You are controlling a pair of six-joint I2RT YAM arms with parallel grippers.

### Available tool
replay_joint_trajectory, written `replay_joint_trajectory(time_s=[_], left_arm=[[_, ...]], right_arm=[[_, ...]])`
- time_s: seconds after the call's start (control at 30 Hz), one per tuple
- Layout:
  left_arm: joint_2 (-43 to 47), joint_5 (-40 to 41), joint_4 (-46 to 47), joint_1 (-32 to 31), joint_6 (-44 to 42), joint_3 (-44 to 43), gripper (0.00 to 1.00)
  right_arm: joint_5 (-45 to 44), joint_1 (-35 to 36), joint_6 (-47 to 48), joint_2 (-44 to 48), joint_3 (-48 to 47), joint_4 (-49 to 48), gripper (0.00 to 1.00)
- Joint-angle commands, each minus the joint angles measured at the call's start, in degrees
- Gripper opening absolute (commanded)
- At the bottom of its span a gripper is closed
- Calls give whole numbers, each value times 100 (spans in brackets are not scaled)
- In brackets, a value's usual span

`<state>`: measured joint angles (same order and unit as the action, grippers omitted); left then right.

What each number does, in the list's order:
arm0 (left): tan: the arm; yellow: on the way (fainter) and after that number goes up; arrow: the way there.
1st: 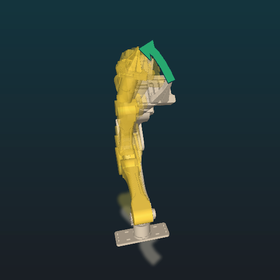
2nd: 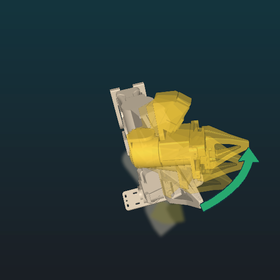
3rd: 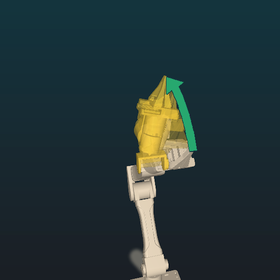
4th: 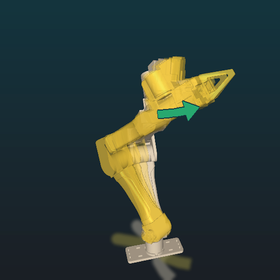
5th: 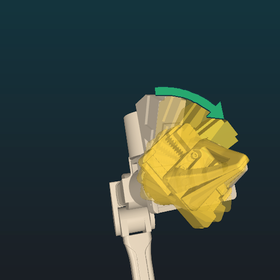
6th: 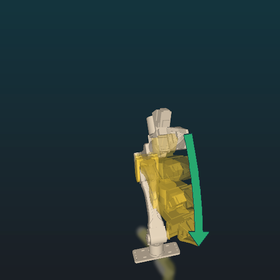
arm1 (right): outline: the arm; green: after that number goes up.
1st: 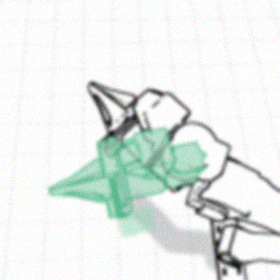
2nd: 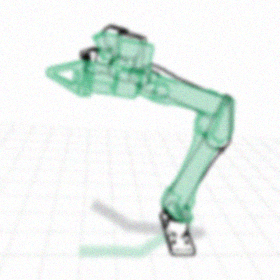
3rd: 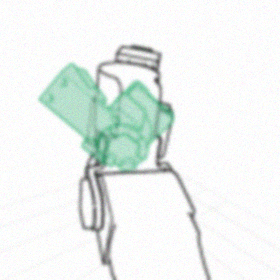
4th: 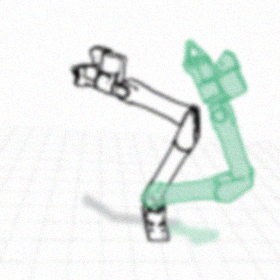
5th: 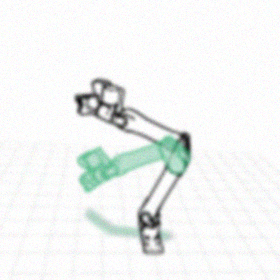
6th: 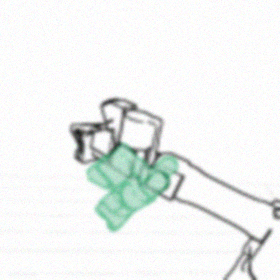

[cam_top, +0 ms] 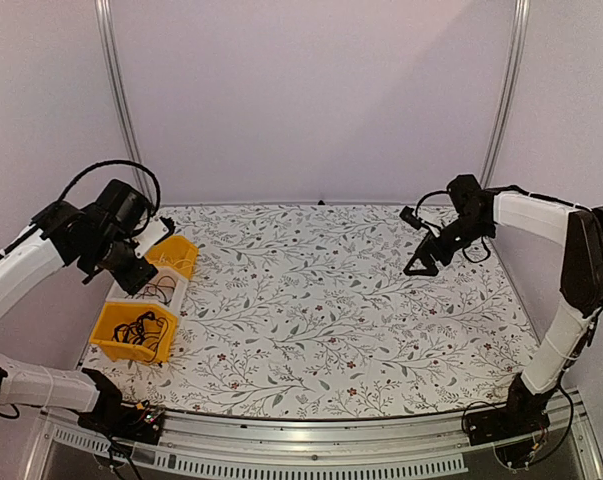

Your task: Untangle the cables

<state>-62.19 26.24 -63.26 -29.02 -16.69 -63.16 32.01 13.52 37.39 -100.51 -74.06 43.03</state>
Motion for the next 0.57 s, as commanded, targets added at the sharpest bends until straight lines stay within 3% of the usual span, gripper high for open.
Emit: replay_joint_trajectory(time_s=[0.0, 0.17, 0.23, 0.3, 0.33, 0.37, 0.53], left_arm=[[-388, -172, 317, -125, 242, -681, 76], [-985, 16, 1552, -196, 742, -1410, 74], [-982, -198, 2330, -205, 869, -1342, 74], [-869, -627, 3153, -202, 1106, -1088, 82], [-812, -932, 3543, -206, 1226, -946, 96], [-758, -1198, 3899, -206, 1368, -787, 99], [-732, -2335, 5131, -225, 1954, -131, 100]], right_arm=[[-118, -355, -403, 728, -633, -119, 99], [322, -953, -1430, 1322, -1087, -758, 99], [-18, -981, -1880, 1633, -871, -1364, 99], [-661, -976, -2471, 1902, -549, -1837, 99], [-909, -974, -2590, 2046, -421, -1967, 99], [-1145, -979, -2634, 2119, -239, -2050, 99], [-1113, -981, -2663, 2581, 561, -2468, 99]])
